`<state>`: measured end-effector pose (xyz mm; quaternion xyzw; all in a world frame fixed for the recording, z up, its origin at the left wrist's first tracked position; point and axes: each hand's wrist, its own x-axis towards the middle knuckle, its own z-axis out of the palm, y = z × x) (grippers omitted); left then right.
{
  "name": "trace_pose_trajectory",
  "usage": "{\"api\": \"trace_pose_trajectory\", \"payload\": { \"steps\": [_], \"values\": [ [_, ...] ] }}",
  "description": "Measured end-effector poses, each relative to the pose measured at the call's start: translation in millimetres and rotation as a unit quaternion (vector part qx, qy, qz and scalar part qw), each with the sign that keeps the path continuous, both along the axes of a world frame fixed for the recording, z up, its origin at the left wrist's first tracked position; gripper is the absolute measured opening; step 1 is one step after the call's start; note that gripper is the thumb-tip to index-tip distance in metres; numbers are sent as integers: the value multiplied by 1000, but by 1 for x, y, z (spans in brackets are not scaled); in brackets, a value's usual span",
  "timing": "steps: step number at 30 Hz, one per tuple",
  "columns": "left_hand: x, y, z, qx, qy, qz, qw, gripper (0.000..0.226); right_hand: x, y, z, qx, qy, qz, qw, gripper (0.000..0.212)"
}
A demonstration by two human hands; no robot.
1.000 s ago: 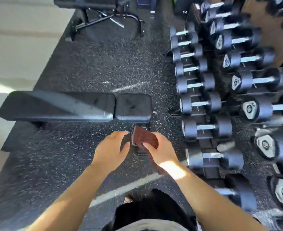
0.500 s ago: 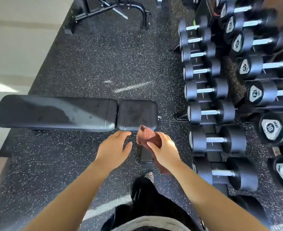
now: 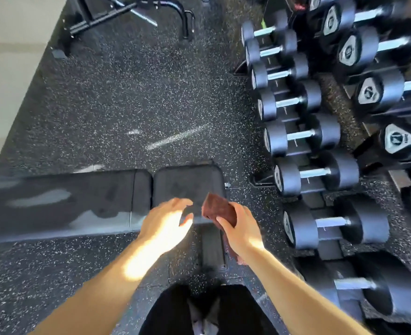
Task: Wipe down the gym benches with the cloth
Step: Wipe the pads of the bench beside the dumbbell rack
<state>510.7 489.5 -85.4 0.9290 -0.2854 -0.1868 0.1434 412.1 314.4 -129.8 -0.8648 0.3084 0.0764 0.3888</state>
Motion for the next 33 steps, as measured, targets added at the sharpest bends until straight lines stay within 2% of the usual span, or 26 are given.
{"api": "trace_pose_trajectory", "payload": {
  "steps": [5,12,15,17,23,28,31,33],
  "values": [
    [49,-23,-110,3,19,-18,1000,38,40,-20,-104,-65,-25,6,998,52],
    [103,-55,-258,-67,-69,-27,995,38,80,-33,-240,-188,-26,10,982,58],
    [119,-61,-304,-87,-116,-35,989,40,87,-30,-274,-268,-42,20,962,63],
    [122,-61,-327,-97,-151,-29,983,42,95,-35,-286,-284,-51,22,957,63],
    [122,-58,-341,-134,-165,-14,977,41,121,-51,-275,-215,-29,51,975,58],
    [124,-60,-340,-138,-169,-4,976,40,91,-41,-285,-246,-19,70,966,61],
    [128,-60,-345,-142,-177,0,974,42,98,-41,-291,-279,-25,34,959,56],
    [128,-61,-345,-142,-175,3,974,43,112,-45,-288,-267,-18,15,963,52]
  ]
}}
